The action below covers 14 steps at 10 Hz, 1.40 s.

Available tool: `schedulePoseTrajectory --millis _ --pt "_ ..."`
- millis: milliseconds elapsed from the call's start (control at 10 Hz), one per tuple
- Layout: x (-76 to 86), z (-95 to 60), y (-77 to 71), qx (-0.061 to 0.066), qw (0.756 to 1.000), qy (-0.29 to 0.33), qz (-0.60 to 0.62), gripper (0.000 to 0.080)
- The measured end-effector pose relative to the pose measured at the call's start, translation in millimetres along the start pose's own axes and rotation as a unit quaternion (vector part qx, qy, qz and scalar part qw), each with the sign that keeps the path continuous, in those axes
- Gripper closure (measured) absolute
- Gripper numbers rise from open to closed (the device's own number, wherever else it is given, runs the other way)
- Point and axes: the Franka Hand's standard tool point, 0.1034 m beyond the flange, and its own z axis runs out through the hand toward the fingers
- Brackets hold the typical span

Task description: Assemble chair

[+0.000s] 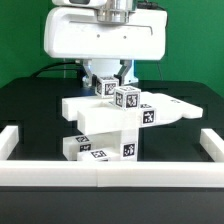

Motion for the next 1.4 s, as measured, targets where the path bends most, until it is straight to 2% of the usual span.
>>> schedulePoseTrajectory --millis 200,400,800,1400 --pt "0.1 0.0 -0.3 0.0 1.0 0.0 0.03 0.0512" --pt "-0.3 0.3 -0.7 0.002 0.993 0.0 0.122 0.0512" --pt "-0.5 0.6 -1.6 0.003 0.958 -0.002 0.287 0.0511" --pt "-0.3 1.1 -3.4 0.004 0.867 -0.003 0.499 0.0511"
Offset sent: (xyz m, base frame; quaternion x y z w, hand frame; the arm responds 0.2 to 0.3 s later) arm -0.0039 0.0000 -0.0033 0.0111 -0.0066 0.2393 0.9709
